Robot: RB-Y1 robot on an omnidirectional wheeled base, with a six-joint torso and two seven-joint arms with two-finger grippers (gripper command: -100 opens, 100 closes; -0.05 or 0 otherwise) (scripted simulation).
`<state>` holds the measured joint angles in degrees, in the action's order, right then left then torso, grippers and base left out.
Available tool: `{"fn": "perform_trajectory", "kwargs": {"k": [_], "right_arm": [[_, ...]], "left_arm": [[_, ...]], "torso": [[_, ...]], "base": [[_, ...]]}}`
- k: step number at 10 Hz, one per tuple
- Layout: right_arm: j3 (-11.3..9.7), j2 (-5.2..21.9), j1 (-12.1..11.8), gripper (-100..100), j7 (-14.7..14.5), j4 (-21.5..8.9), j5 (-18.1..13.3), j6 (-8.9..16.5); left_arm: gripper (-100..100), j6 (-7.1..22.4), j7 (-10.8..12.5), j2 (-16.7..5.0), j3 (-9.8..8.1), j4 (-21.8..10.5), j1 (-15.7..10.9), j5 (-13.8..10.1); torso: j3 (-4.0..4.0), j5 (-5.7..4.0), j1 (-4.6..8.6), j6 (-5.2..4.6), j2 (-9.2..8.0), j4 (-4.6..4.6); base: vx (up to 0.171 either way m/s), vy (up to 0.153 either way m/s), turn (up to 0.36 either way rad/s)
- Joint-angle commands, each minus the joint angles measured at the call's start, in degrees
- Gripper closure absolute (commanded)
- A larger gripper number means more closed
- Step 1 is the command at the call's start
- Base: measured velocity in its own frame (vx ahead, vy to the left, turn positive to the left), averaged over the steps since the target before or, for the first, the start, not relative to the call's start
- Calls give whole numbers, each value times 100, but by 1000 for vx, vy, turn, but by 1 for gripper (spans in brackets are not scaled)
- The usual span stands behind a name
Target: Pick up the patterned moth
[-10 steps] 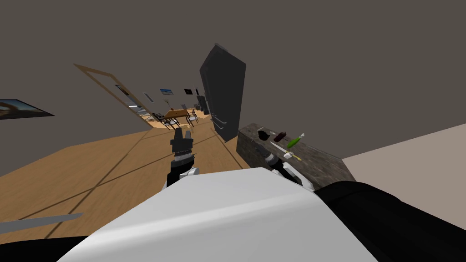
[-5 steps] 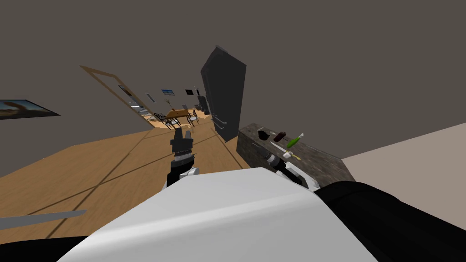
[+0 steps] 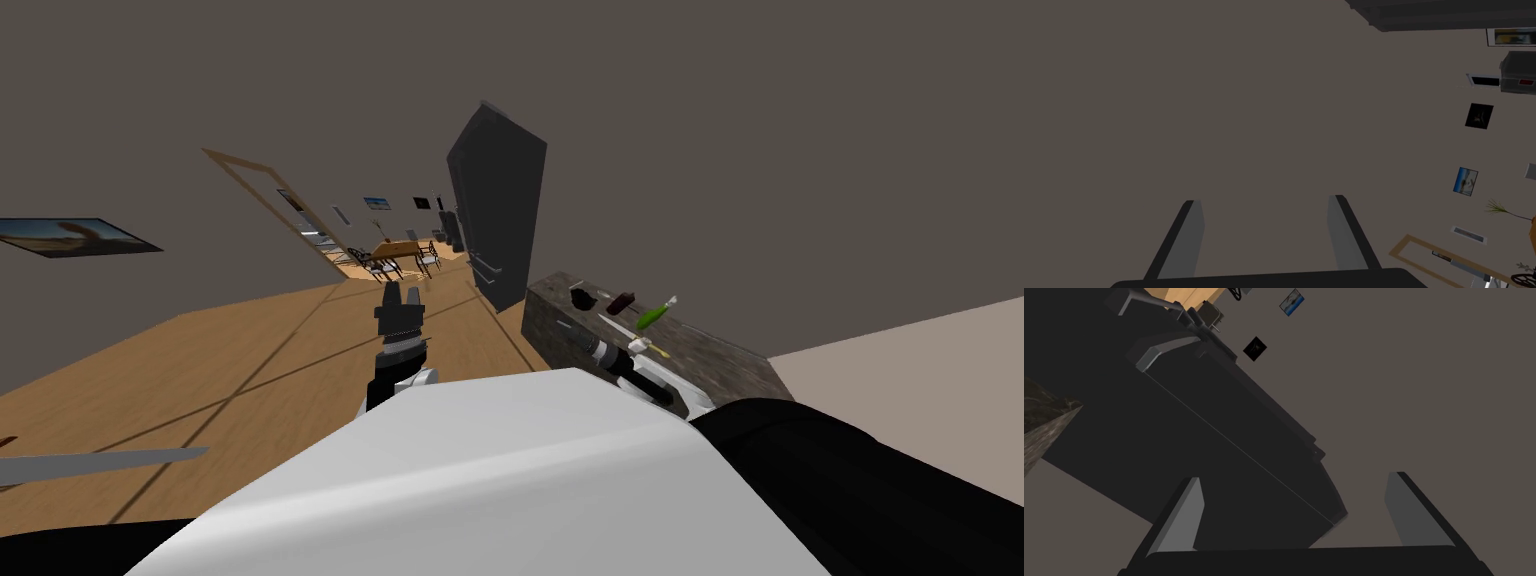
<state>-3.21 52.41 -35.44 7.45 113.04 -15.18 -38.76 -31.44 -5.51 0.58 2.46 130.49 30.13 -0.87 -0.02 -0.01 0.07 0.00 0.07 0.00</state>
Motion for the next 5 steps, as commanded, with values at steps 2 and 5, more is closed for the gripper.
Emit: {"fn": "perform_trajectory", "kwargs": {"k": [2, 5], "right_arm": [[-27, 309, -40, -100, 39, -170, -7, 32], [-54, 623, -78, -100, 75, -323, -9, 92]], "left_arm": [[0, 0, 0, 0, 0, 0, 0, 0], [0, 0, 0, 0, 0, 0, 0, 0]], "torso": [[1, -2, 4, 0, -1, 0], [1, -3, 12, 1, -3, 0]], "base": [[8, -24, 61], [6, -40, 93]]}}
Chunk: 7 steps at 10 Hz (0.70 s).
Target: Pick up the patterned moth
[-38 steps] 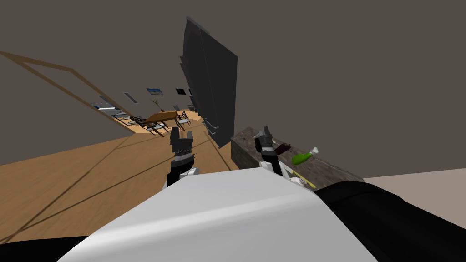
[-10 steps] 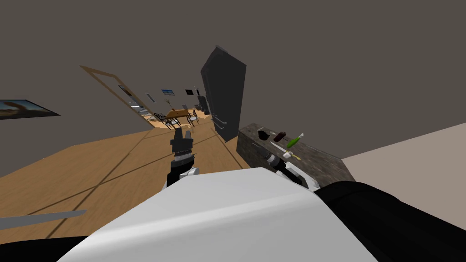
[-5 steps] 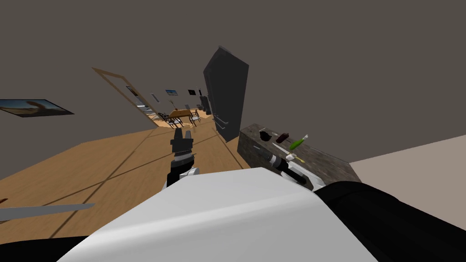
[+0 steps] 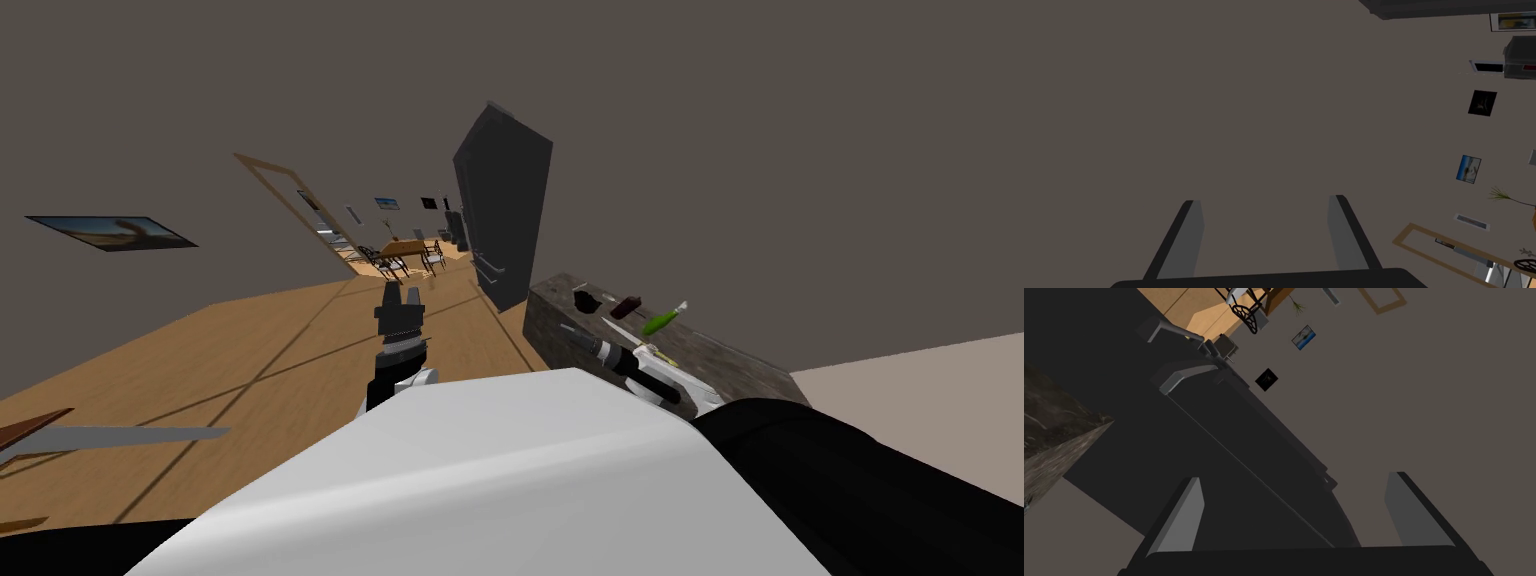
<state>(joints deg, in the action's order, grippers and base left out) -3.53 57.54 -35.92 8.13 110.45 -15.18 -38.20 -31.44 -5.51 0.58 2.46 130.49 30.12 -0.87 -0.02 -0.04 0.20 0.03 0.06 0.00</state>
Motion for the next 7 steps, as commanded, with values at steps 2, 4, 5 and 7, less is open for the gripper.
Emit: {"fn": "perform_trajectory", "kwargs": {"k": [2, 4, 5, 7], "right_arm": [[-48, 398, -67, -100, 43, -215, -6, 113], [-72, 683, -102, -100, 80, -364, 4, 207], [-72, 795, -102, -100, 80, -364, 4, 207], [-96, 1100, -137, -100, 117, -512, 19, 316]], "left_arm": [[0, 0, 0, 0, 0, 0, 0, 0], [0, 0, 0, 0, 0, 0, 0, 0], [0, 0, 0, 0, 0, 0, 0, 0], [0, 0, 0, 0, 0, 0, 1, 0]], "torso": [[1, 0, -3, -2, -1, 0], [-1, 1, -6, 0, 2, 1], [0, 0, 0, 2, 0, 0], [-6, -1, 6, -2, 11, 2]], "base": [[2, -29, 153], [-3, -32, 243], [2, -53, 102], [47, -51, 134]]}}
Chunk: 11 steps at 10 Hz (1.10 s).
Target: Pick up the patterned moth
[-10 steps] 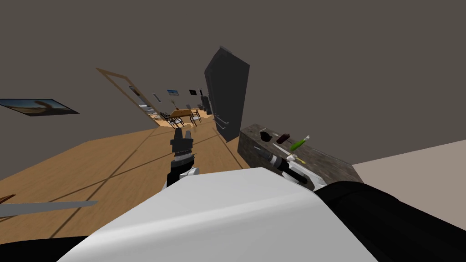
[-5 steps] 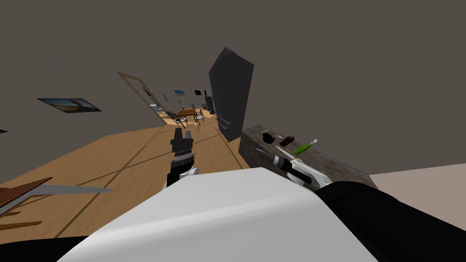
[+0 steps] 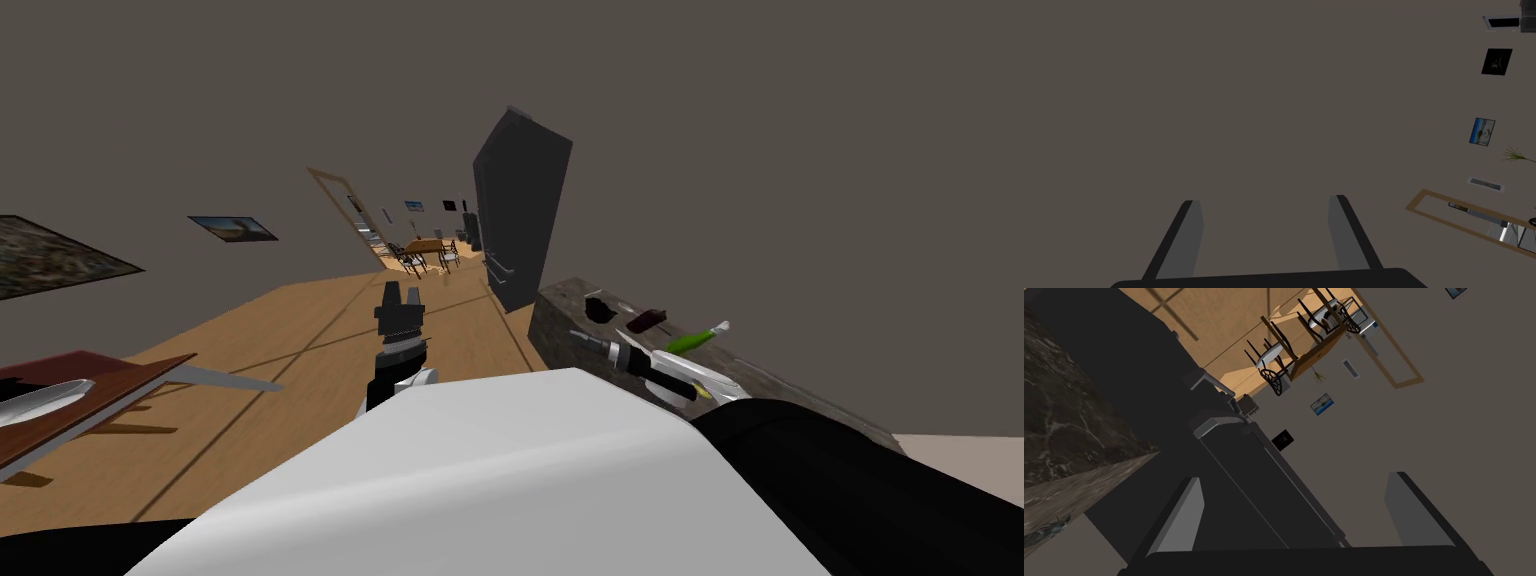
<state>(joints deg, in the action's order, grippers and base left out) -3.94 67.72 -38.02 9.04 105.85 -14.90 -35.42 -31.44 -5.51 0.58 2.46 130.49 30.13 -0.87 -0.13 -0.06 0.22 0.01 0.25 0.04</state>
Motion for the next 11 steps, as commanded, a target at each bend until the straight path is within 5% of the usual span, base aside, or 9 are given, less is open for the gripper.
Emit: {"fn": "perform_trajectory", "kwargs": {"k": [1, 11], "right_arm": [[-78, 286, 39, -100, 64, -196, 12, 161], [-232, 1645, -142, -100, 245, -848, 170, 904]], "left_arm": [[0, 0, 0, 0, 0, 0, 0, 0], [0, 0, 0, -1, 0, 0, 1, 0]], "torso": [[0, 0, 0, 0, 0, 0], [-22, -2, 11, 2, 37, 9]], "base": [[87, -40, 198], [97, -66, 174]]}}
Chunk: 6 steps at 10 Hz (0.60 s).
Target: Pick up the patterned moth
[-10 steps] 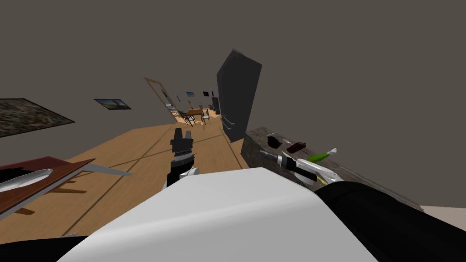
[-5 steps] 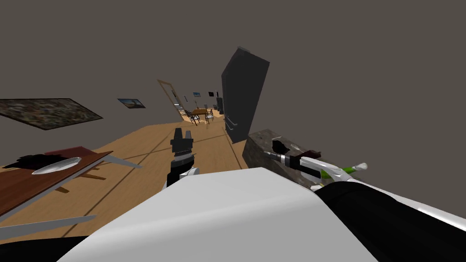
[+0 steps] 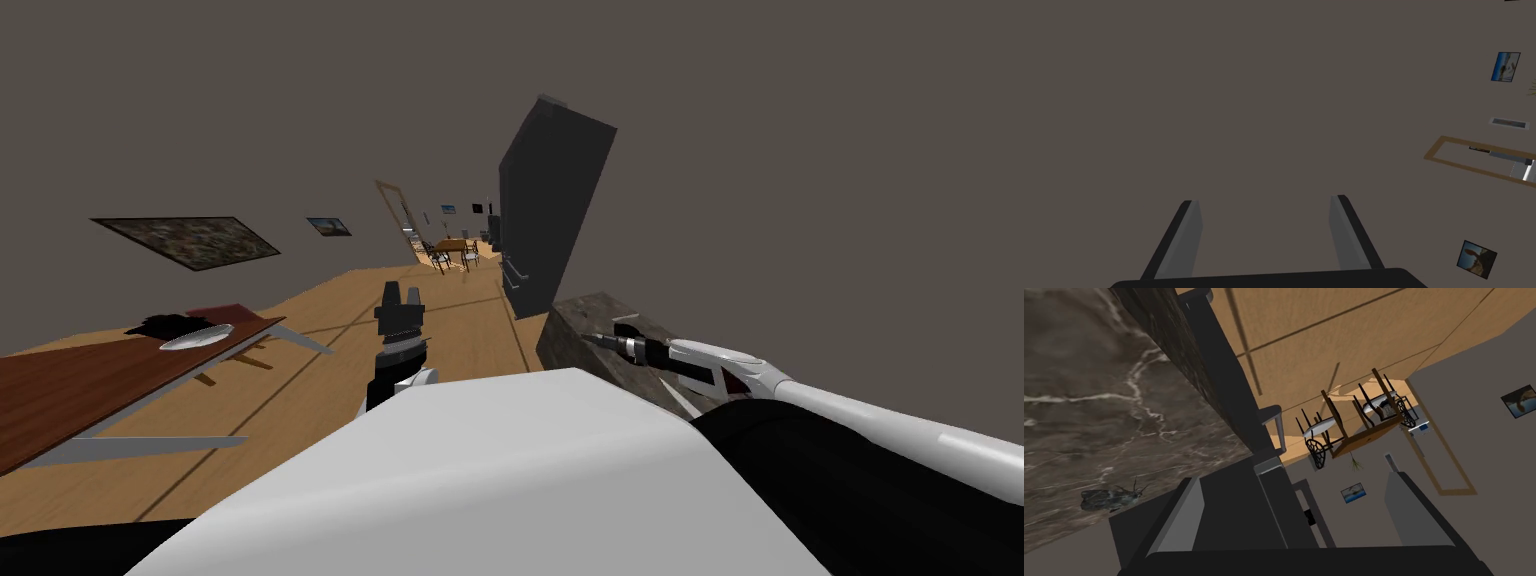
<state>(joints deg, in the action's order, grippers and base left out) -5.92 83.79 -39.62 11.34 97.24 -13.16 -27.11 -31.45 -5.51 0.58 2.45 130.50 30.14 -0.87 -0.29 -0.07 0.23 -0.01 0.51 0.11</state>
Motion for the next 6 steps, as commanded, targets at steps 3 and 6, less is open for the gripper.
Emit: {"fn": "perform_trajectory", "kwargs": {"k": [3, 6], "right_arm": [[-174, 574, -111, -100, 111, -296, 111, 551], [-295, 815, -210, -100, 165, -458, 183, 844]], "left_arm": [[0, 0, 0, 0, 0, 0, 0, 0], [0, 0, 0, 0, -1, 0, 1, 0]], "torso": [[-8, -2, 16, 6, 15, 3], [-14, -4, 8, -4, 23, 6]], "base": [[132, -112, 295], [136, -103, 177]]}}
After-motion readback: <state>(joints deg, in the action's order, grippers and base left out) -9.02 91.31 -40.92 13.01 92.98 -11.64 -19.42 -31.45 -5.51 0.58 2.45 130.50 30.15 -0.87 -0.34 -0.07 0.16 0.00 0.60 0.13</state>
